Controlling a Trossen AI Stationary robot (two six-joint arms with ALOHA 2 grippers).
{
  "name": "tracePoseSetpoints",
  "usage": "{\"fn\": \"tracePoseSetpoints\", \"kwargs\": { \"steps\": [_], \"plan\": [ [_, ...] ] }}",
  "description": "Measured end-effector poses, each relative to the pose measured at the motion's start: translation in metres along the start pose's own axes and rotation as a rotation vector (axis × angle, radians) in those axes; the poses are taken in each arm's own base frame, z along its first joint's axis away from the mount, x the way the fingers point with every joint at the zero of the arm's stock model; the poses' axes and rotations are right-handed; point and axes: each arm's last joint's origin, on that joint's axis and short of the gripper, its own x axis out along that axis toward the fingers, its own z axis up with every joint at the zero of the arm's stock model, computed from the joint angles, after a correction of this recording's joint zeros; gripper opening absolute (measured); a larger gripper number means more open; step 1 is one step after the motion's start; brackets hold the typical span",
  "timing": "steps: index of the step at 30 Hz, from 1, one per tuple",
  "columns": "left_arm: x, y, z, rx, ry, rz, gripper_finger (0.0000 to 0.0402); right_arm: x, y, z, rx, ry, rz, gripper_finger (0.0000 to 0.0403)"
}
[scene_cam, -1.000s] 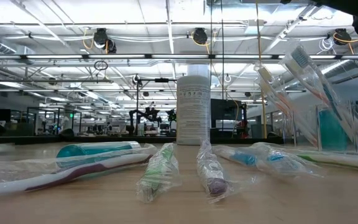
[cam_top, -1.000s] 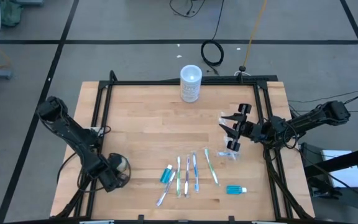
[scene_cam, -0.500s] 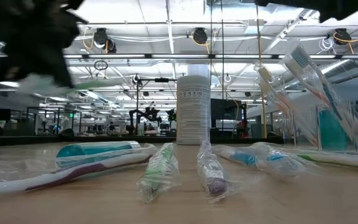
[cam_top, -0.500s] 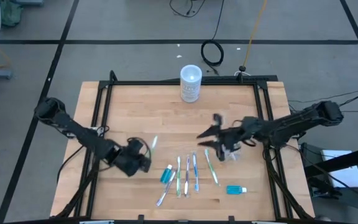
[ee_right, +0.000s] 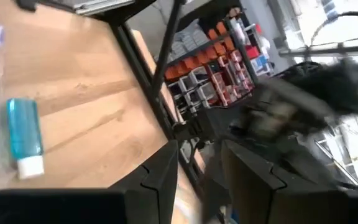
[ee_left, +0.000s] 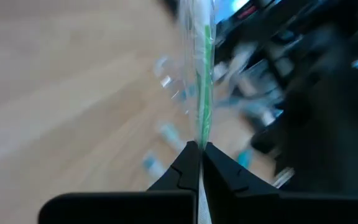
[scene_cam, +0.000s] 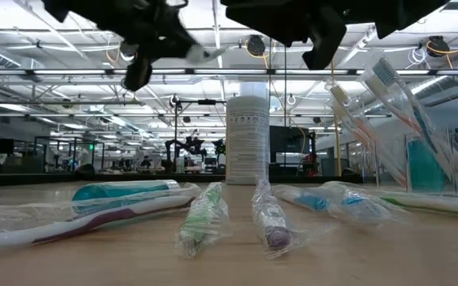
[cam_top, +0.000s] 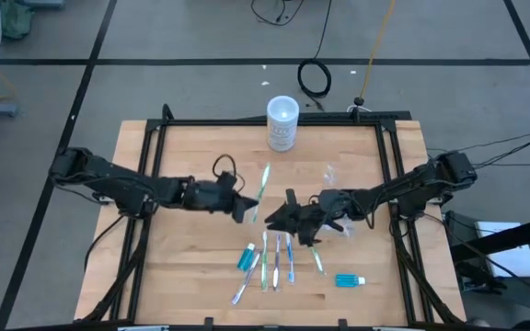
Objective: Pick & Place toothbrushing station
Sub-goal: Put the left green toothbrush into the transparent organizer
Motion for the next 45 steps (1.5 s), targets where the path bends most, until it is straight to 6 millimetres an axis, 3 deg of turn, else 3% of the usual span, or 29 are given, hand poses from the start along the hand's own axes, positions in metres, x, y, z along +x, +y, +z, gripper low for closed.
{"fn": "tracePoseSetpoints", "kwargs": {
  "steps": [6, 10, 24, 33, 39, 45],
  "plan": [
    [0.004, -0.004, 0.020, 0.025, -0.061, -0.145, 0.0007, 0.004, 0.006, -0.008, -0.184, 0.073, 0.005, 0.0116],
    [0.005, 0.000, 0.021, -0.014, -0.027, -0.141, 0.0007, 0.006, 0.008, -0.012, -0.335, 0.162, -0.008, 0.0116],
    [0.005, -0.001, 0.013, -0.052, 0.031, -0.127, 0.0010, 0.000, 0.010, -0.016, -0.533, 0.262, -0.089, 0.0104],
    [0.007, -0.001, 0.012, -0.091, 0.032, -0.142, 0.0017, 0.000, 0.007, -0.021, -0.586, 0.321, -0.100, 0.0077],
    [0.006, -0.003, 0.009, -0.102, 0.037, -0.146, 0.0003, -0.001, 0.001, -0.031, -0.577, 0.351, -0.109, 0.0075],
    [0.006, -0.005, 0.011, -0.109, 0.026, -0.165, 0.0014, -0.001, -0.003, -0.037, -0.581, 0.361, -0.109, 0.0073]
  ]
}}
